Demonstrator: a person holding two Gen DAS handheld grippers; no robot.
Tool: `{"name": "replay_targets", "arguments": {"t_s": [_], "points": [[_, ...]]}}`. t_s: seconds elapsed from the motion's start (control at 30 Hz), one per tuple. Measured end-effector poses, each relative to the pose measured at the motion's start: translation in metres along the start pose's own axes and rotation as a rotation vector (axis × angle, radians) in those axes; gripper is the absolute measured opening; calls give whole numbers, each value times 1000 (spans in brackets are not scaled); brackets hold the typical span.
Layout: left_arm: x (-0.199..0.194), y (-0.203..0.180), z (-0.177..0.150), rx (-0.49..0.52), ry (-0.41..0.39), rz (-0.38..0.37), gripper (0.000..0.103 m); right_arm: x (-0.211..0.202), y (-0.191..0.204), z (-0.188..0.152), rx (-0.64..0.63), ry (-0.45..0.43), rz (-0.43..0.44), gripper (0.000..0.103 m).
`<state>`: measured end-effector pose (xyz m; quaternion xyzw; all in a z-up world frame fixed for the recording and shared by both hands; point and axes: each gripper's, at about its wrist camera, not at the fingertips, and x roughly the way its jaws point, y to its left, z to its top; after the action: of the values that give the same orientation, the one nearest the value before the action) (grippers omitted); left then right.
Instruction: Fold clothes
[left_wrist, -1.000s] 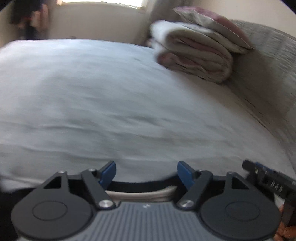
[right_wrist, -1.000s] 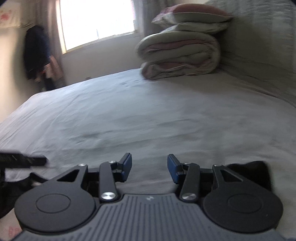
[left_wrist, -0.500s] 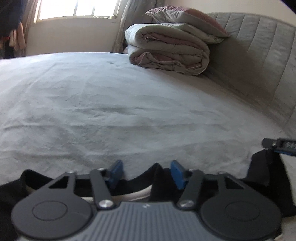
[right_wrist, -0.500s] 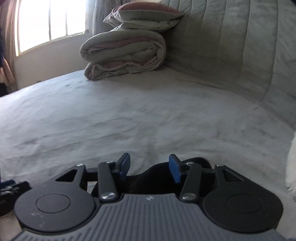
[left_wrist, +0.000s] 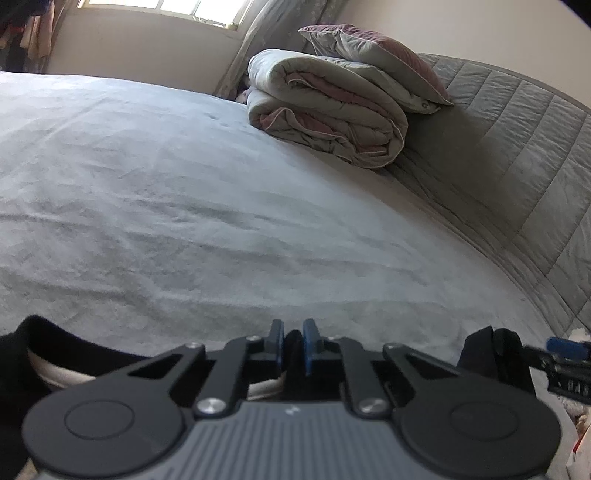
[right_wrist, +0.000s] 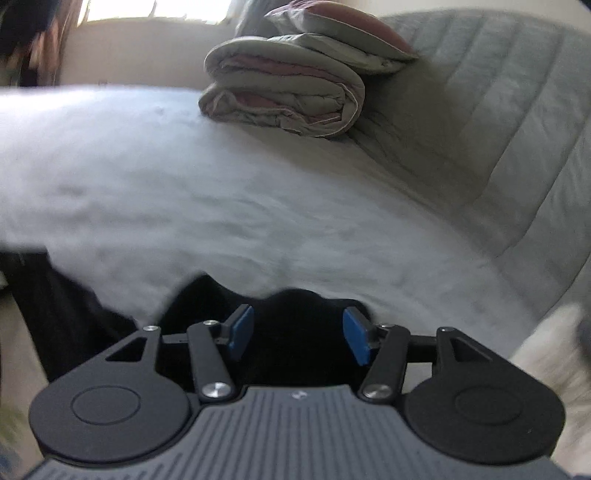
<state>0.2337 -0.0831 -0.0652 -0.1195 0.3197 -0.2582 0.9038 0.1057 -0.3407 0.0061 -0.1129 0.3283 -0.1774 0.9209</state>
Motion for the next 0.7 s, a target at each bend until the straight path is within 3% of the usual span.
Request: {"name": "replay_targets", "arguments": {"t_s": [0.1,0.23,0.33,0.4,0.47,0.57,0.7], "points": [[-1,1,0,-7,-3,1,9,2,-15,-13,-17,61,-5,58],[-1,0,0,-1,-5,6,9,8,-35,-32,105,171,150,54],[-1,-1,0,3,-9,11,9,17,-45,-43,196,223,208,36],[-1,-2,0,1,-17,15,5,17,-49,-43,200,216,205,10],[-2,-3,0,5,-28,32,5,15,-57,-40,226,216,213,2],[-2,-2,1,-6,-33,33,5,11,-78,-28,237,194,162,2],[-1,-3,1,-2,-29,36,5,25,-104,-14,175,186,5,2]]}}
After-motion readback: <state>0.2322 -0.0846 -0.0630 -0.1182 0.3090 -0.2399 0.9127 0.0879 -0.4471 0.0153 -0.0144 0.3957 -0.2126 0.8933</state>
